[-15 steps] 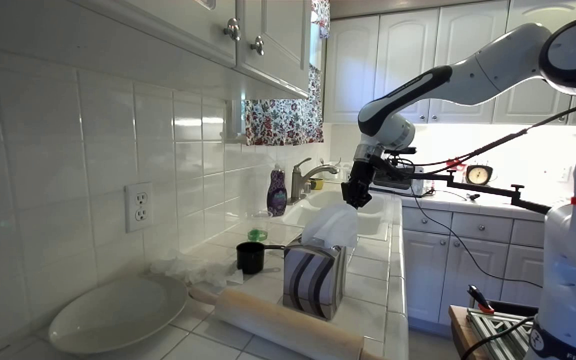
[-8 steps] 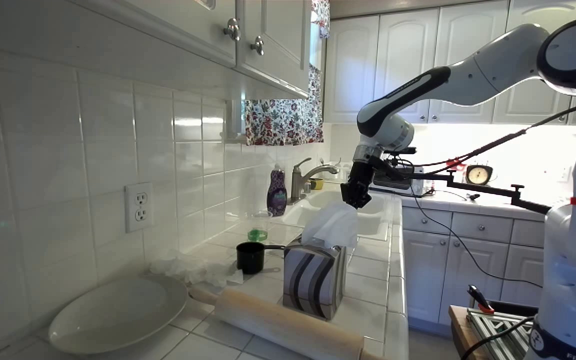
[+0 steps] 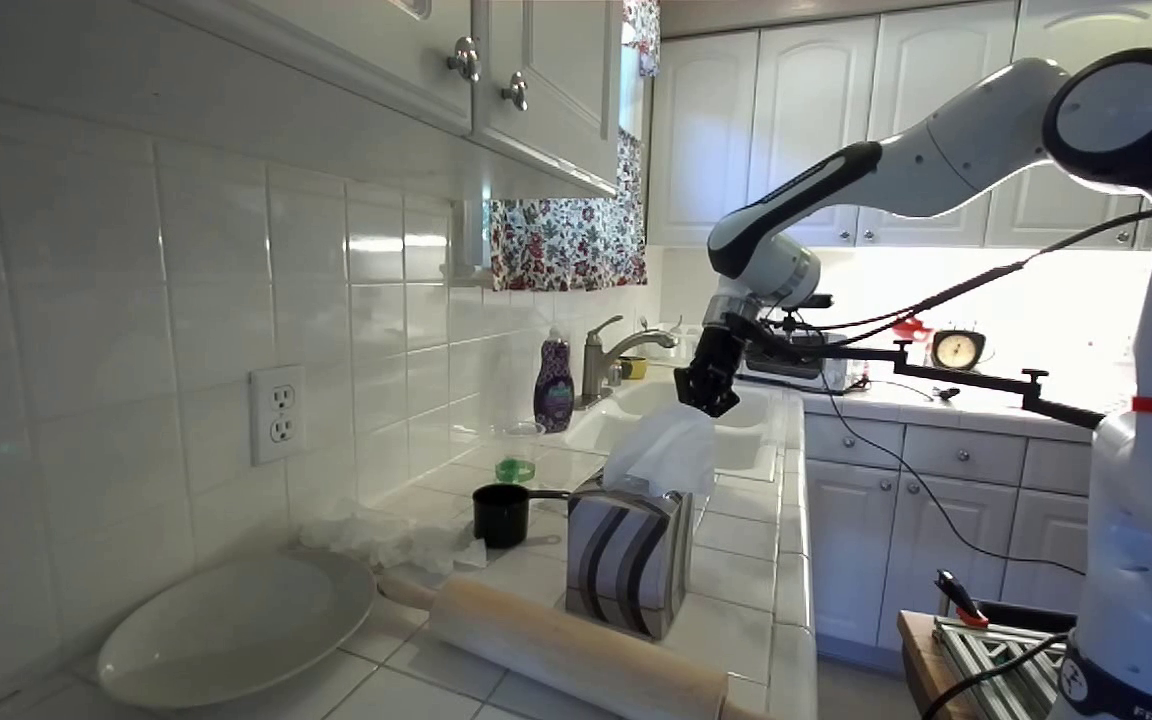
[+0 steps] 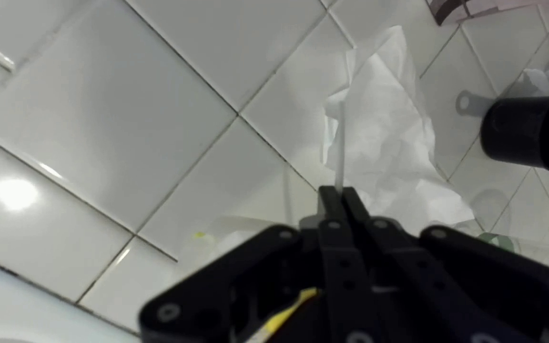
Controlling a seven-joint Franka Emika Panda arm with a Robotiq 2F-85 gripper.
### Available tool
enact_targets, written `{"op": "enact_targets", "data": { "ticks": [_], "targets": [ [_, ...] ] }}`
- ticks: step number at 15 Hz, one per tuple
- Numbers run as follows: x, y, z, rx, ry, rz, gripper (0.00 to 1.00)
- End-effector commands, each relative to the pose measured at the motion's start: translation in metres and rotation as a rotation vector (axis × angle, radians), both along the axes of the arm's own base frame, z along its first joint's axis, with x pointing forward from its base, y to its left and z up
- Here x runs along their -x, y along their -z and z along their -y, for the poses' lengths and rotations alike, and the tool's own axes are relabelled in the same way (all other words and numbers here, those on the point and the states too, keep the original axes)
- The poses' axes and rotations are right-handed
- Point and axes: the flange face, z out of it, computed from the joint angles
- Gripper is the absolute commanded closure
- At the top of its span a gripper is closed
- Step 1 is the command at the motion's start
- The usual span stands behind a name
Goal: Pick up the knife from the counter and cut the butter on the paper
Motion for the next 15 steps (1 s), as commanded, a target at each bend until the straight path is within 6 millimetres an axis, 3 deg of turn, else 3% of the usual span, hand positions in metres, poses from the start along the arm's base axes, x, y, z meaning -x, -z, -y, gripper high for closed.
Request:
{"op": "enact_targets", "data": {
  "ticks": [1,15],
  "targets": [
    [-0.019,0.008,0.018,-0.045,0.035,-0.058,0.99],
    [-0.066,0.041,0.035,-0.101,-0.001,-0.176,0.99]
  ]
}}
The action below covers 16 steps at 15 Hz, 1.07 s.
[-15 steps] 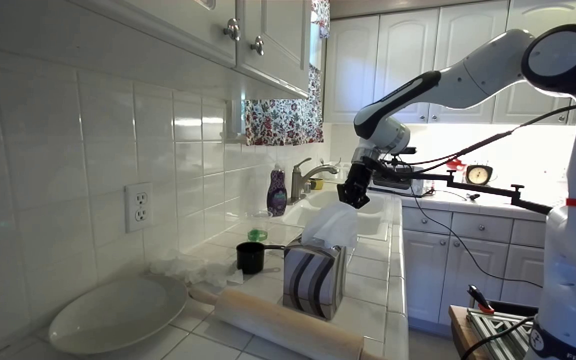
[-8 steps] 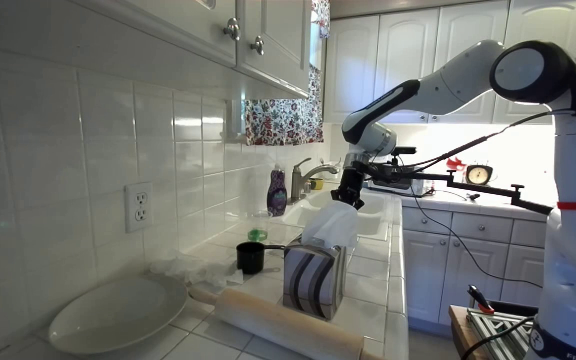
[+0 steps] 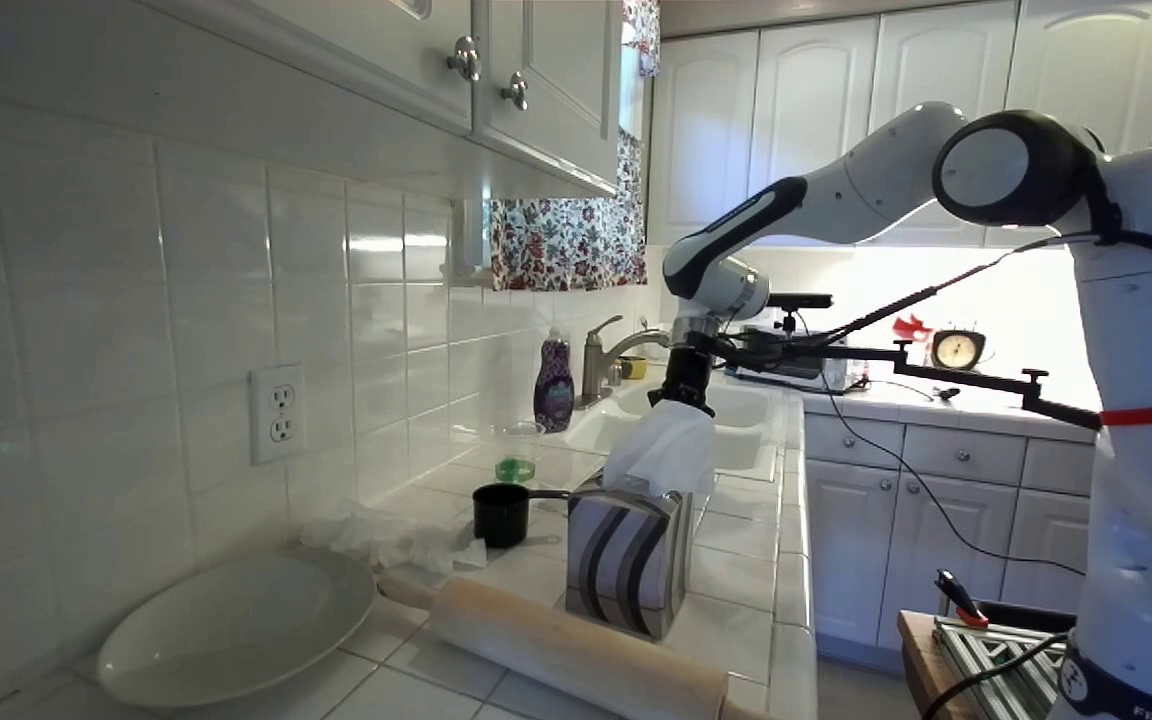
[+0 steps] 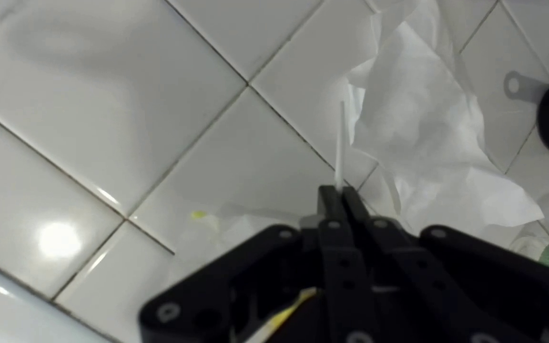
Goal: Pick up the knife from the counter and cut the butter on the paper
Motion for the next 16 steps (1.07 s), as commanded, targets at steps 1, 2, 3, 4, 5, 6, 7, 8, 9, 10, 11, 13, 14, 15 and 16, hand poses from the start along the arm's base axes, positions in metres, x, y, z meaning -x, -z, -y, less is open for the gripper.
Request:
{"op": "enact_targets", "data": {
  "ticks": [1,2,3,4,5,6,7,8,9,10,11,13,14,15,16],
  "targets": [
    [-0.013,0.002,0.006,-0.036,0.041,-0.030,0.99],
    [-0.014,0.003,0.006,-0.040,0.051,-0.040,0.99],
    [-0.016,0.004,0.006,-0.044,0.062,-0.051,0.99],
    [-0.017,0.005,0.006,-0.050,0.071,-0.060,0.99],
    [-0.018,0.005,0.006,-0.051,0.080,-0.069,0.99],
    [-0.018,0.006,0.006,-0.055,0.087,-0.076,0.99],
    [-0.018,0.006,0.006,-0.059,0.095,-0.083,0.99],
    [-0.018,0.007,0.006,-0.065,0.104,-0.091,0.99],
    [-0.019,0.008,0.007,-0.073,0.109,-0.098,0.99],
    [-0.019,0.009,0.008,-0.077,0.115,-0.104,0.99],
    [-0.020,0.010,0.008,-0.084,0.120,-0.110,0.99],
    [-0.020,0.011,0.010,-0.090,0.131,-0.119,0.99],
    [-0.020,0.012,0.010,-0.094,0.136,-0.122,0.99],
    [-0.021,0.012,0.012,-0.095,0.140,-0.125,0.99],
    [-0.021,0.012,0.012,-0.098,0.143,-0.129,0.99]
  ]
}}
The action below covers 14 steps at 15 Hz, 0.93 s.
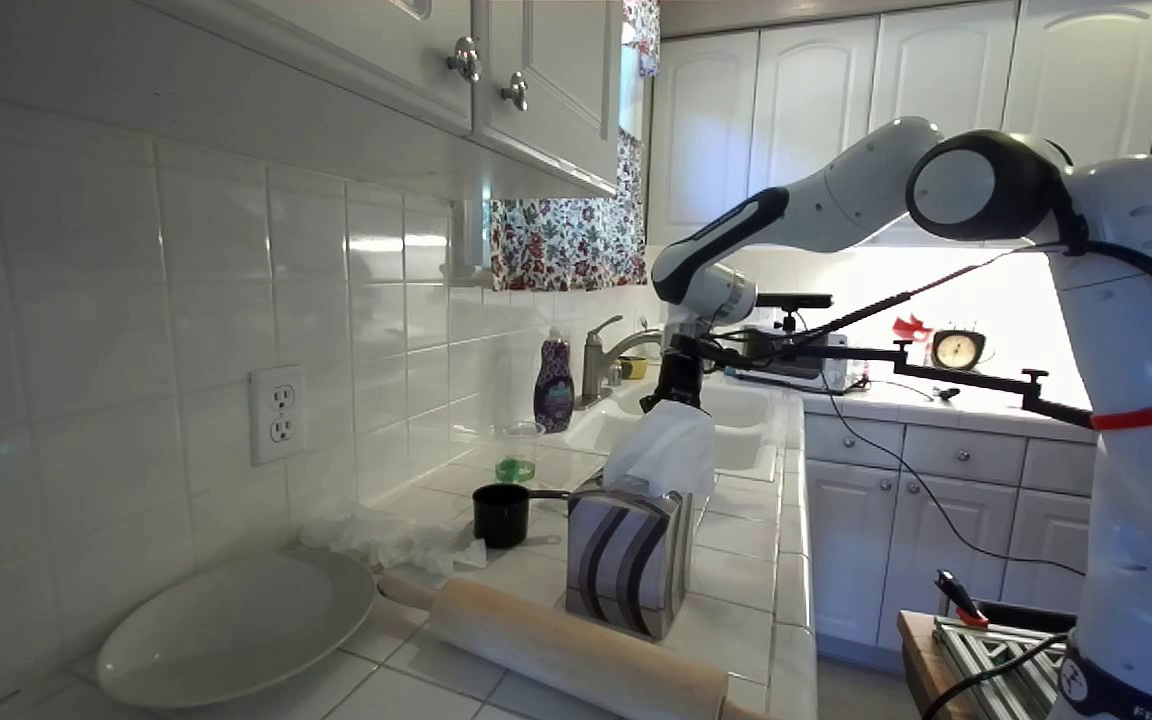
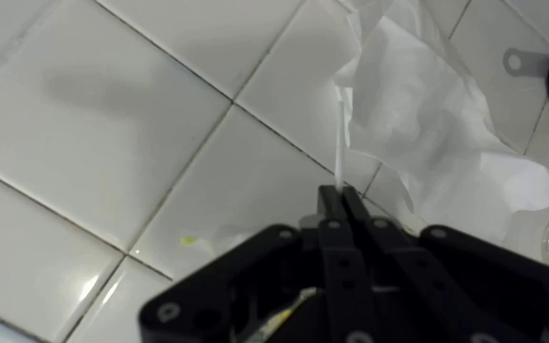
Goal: Pick up the knife from the counter and cut the butter on the paper
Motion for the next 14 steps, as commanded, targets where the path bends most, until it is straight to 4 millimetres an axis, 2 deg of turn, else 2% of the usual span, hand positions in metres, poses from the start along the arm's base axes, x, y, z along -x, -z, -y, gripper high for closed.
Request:
{"op": "enact_targets", "data": {
  "ticks": [1,14],
  "targets": [
    [-0.009,0.001,0.008,-0.033,0.033,-0.015,0.99],
    [-0.020,0.013,0.013,-0.038,0.052,-0.054,0.99]
  ]
}}
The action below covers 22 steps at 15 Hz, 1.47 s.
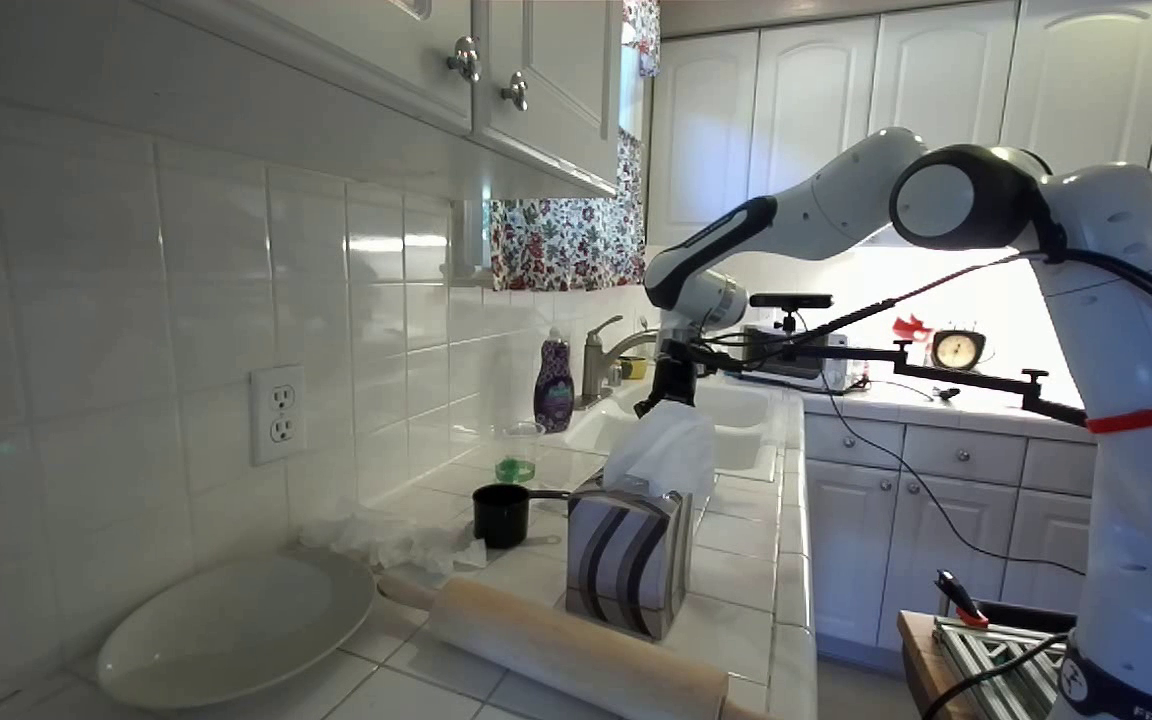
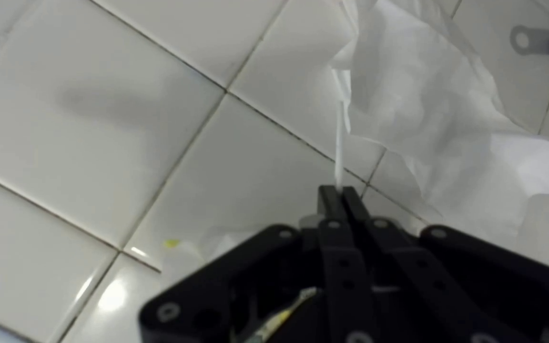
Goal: Pick up the knife from the counter and cut the butter on the paper
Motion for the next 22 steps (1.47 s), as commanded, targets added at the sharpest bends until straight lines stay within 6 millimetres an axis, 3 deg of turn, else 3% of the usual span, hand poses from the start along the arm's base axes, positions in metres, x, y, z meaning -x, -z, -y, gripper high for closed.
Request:
{"op": "enact_targets", "data": {
  "ticks": [1,22],
  "targets": [
    [-0.009,0.003,0.007,-0.031,0.021,-0.015,0.99],
    [-0.018,0.014,0.011,-0.043,0.036,-0.055,0.99]
  ]
}}
